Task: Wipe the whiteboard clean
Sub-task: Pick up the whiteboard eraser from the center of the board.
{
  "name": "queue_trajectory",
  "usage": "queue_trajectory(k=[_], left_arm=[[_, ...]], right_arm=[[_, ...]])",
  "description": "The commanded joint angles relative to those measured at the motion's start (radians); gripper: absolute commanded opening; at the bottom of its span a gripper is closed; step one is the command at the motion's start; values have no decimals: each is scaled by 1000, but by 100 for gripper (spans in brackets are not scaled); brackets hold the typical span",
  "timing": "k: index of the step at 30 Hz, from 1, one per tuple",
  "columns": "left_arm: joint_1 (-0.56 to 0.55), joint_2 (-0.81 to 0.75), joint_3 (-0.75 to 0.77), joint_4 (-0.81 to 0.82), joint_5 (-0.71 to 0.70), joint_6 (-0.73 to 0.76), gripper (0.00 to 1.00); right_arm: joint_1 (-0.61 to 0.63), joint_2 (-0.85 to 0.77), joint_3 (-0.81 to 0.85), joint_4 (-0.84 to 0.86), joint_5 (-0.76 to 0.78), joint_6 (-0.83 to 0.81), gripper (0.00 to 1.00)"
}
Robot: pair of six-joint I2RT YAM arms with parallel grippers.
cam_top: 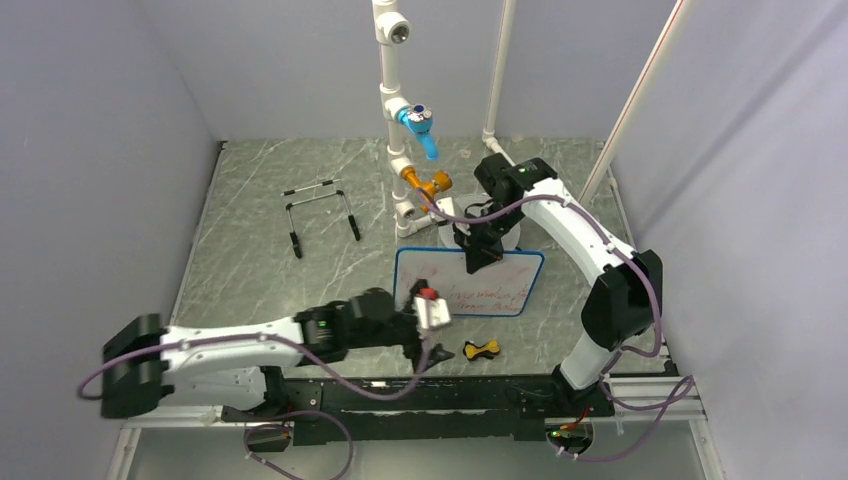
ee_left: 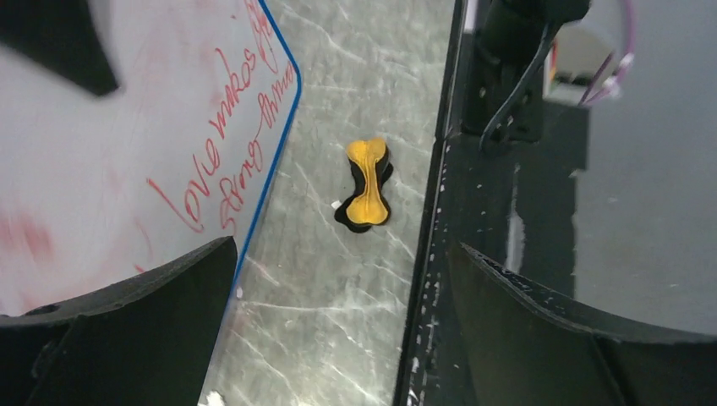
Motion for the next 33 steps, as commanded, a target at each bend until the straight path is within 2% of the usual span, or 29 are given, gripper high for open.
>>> queue_trajectory(k=[1, 5, 11, 15, 21, 33], left_arm=[[-91, 209, 181, 1, -149, 167, 99], [-112, 381, 279, 31, -125, 190, 93], [-116, 564, 364, 4, -22, 132, 81], [-119, 621, 375, 2, -15, 97, 73], [-128, 700, 411, -43, -51, 80, 53], [-141, 788, 457, -75, -100, 96, 42]], right_arm=[[50, -34, -22, 60, 34, 58, 0], [62, -31, -19, 63, 41, 66, 0], [62, -20, -28, 73, 49, 71, 0], [61, -10, -26, 71, 47, 72, 0], [62, -1, -22, 68, 41, 72, 0], [62, 3, -22, 63, 32, 69, 0]])
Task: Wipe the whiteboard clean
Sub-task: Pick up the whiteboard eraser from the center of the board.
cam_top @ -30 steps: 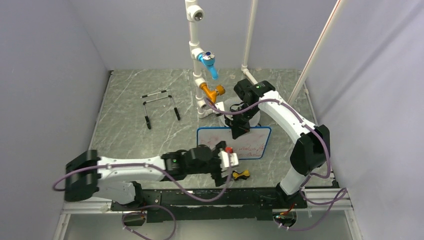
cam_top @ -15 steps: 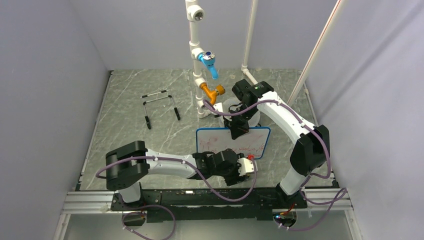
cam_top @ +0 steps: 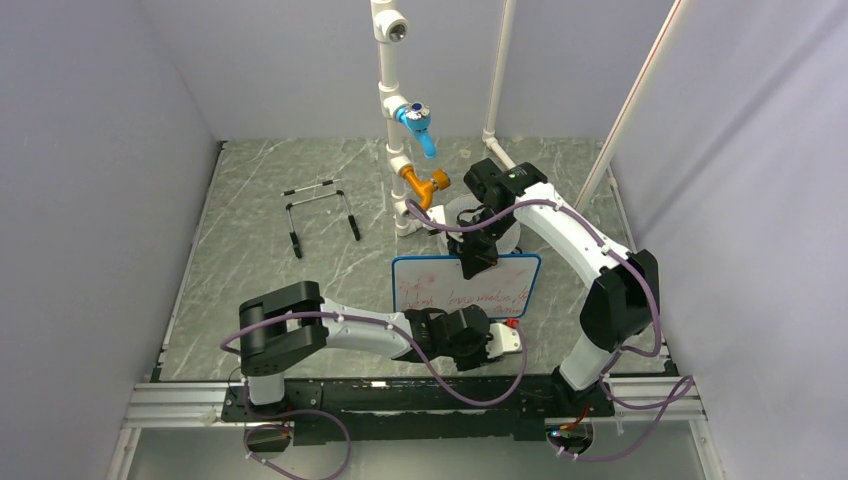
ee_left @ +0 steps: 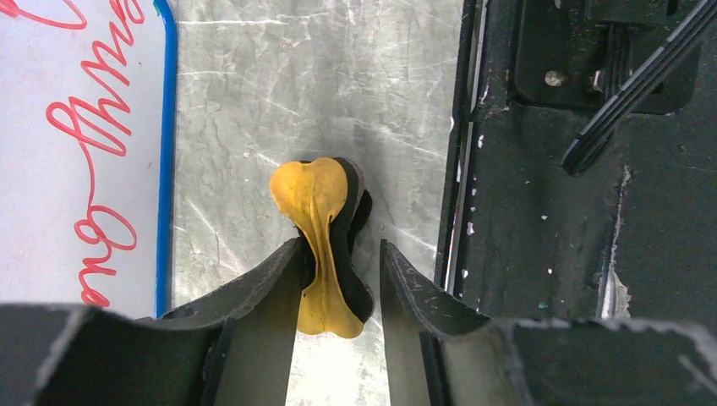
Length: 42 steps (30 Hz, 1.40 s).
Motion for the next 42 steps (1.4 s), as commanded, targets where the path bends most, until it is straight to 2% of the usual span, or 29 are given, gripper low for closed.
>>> queue_trajectory(k=[1, 6, 14, 17, 18, 20, 21, 24, 28, 37, 42], left_arm=[[-6, 22, 45, -14, -42, -3, 40], [-8, 53, 59, -33, -44, 3, 31], [-13, 71, 62, -41, -44, 11, 31], [-13, 74, 59, -42, -44, 13, 25], [-13, 73, 56, -41, -44, 12, 20], [-13, 65, 46, -35, -44, 8, 0], [-13, 51, 36, -26, -44, 2, 0], [-13, -69, -38, 28, -68, -35, 0], [-13, -313, -222, 154, -139, -153, 0], [9, -900, -749, 394, -591, -345, 0], [97, -1120, -891, 382, -620, -391, 0]], right_arm=[[-5, 3, 8, 39, -27, 24, 0], [-4, 3, 9, 31, -34, 21, 0], [-6, 6, 11, 28, -38, 21, 0], [-7, 7, 11, 28, -38, 23, 0], [-7, 9, 10, 28, -38, 24, 0], [-7, 9, 9, 29, -39, 25, 0], [-9, 8, 8, 29, -40, 26, 0], [-11, 5, 8, 33, -49, 35, 0], [-14, 4, 11, 50, -76, 89, 0], [-9, -33, -36, 250, -78, 363, 0], [-7, -41, -55, 297, -55, 428, 0]])
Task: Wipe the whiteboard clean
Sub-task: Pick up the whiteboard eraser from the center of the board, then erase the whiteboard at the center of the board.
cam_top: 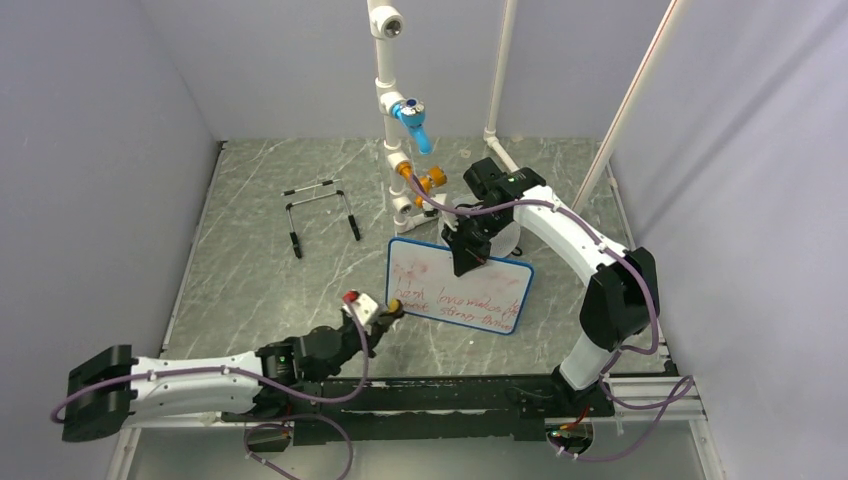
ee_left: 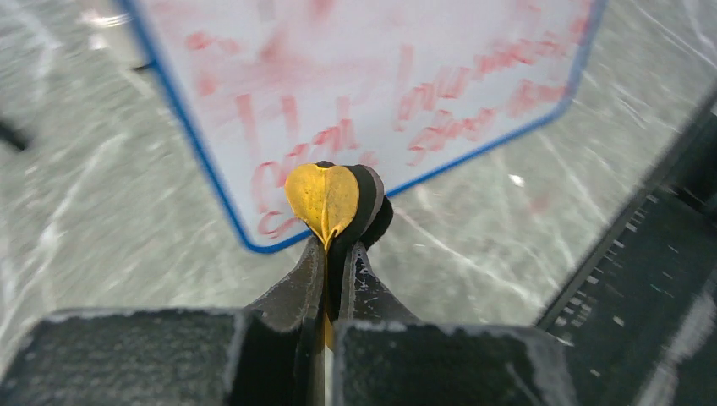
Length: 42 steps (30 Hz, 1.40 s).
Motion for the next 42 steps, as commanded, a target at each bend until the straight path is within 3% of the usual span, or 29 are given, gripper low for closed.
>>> queue_trajectory(k=[1, 6, 15, 29, 36, 42], left_arm=[[65, -150, -84, 62, -120, -72, 0], [84, -170, -93, 113, -169, 18, 0], [86, 127, 17, 384, -214, 226, 0], [93, 86, 19, 328, -207, 173, 0], [95, 273, 105, 401, -251, 194, 0], [94, 432, 182, 496, -336, 297, 0]], right_arm=[[4, -45, -5, 130, -28, 110, 0], [8, -59, -33, 135, -61, 117, 0], [17, -147, -80, 155, -76, 106, 0], [18, -231, -181, 197, -16, 76, 0], [17, -210, -186, 216, -31, 102, 0], [18, -203, -189, 212, -46, 100, 0]])
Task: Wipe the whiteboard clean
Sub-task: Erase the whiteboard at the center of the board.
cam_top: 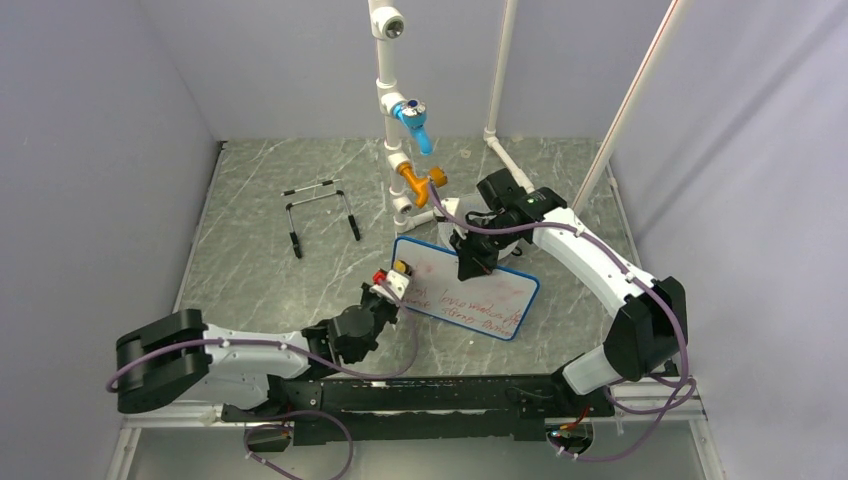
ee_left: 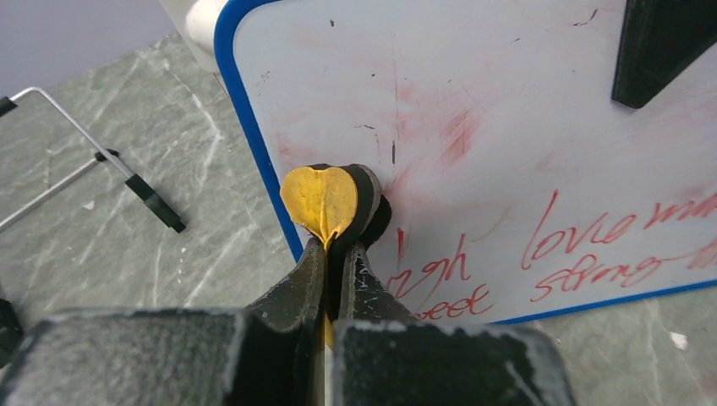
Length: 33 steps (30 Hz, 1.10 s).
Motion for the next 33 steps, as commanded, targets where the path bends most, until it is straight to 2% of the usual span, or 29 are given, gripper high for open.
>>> queue_trajectory(k=[1, 7, 15, 18, 26, 33], left_arm=[[3, 73, 66, 145, -89, 100, 0], [34, 48, 111, 41, -79, 106, 0], [43, 88, 147, 26, -44, 157, 0], [57, 107, 125, -10, -2, 91, 0], [63, 171, -14, 39, 91, -75, 0], [65, 136, -31, 41, 92, -72, 0]], right_arm=[[9, -9, -4, 53, -61, -17, 0], [14, -2, -6, 50, -60, -21, 0], [21, 10, -5, 45, -63, -27, 0], [21, 10, -7, 44, -70, -31, 0], [32, 22, -5, 39, -69, -37, 0], [36, 29, -4, 38, -69, -38, 0]])
